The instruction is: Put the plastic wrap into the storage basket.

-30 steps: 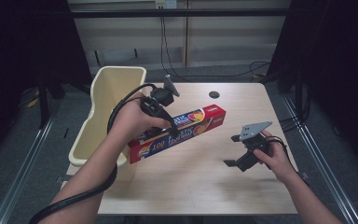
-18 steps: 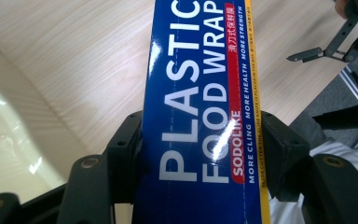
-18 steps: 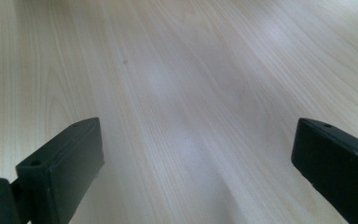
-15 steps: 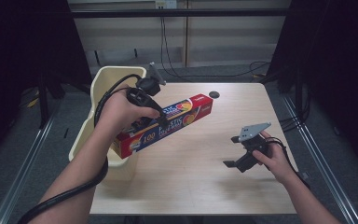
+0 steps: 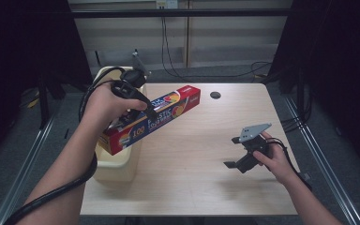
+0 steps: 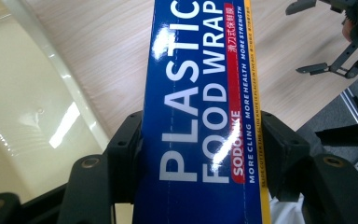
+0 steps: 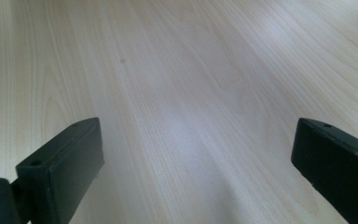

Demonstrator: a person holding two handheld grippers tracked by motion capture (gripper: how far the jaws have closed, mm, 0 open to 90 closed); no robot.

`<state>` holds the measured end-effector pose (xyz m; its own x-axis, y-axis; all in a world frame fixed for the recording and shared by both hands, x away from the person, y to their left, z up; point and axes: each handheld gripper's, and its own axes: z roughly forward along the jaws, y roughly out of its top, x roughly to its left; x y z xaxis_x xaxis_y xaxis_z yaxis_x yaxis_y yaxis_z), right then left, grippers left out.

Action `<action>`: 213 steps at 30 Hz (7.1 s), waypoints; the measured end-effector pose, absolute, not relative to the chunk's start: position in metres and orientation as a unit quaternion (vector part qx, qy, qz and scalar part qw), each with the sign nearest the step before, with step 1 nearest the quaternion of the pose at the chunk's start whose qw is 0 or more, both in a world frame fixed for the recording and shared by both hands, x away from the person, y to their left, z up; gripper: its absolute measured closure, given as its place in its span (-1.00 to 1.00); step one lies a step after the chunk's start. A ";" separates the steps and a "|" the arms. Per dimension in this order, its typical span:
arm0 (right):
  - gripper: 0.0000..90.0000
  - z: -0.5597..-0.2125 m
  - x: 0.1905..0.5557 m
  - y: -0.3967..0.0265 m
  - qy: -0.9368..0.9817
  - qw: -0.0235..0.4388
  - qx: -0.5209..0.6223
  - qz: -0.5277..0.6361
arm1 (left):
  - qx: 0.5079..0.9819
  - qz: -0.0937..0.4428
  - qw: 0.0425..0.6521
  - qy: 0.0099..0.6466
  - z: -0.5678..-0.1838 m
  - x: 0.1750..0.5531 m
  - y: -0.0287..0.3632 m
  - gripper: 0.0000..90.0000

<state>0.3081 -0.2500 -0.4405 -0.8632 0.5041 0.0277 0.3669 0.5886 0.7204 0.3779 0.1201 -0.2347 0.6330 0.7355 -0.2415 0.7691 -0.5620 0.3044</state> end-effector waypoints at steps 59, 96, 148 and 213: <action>-0.96 -0.441 0.307 -0.252 0.887 0.092 0.240 0.384 | 0.809 0.001 0.207 0.551 -0.177 0.368 0.201 -0.08; -0.95 -0.440 0.305 -0.250 0.889 0.100 0.236 0.378 | 0.758 0.013 0.156 0.633 -0.218 0.373 0.233 -0.09; -0.96 -0.439 0.306 -0.252 0.889 0.101 0.236 0.379 | 0.743 -0.021 0.120 0.658 -0.279 0.379 0.228 -0.10; -0.96 -0.440 0.305 -0.248 0.891 0.104 0.232 0.375 | 0.736 -0.026 0.115 0.667 -0.290 0.380 0.223 -0.17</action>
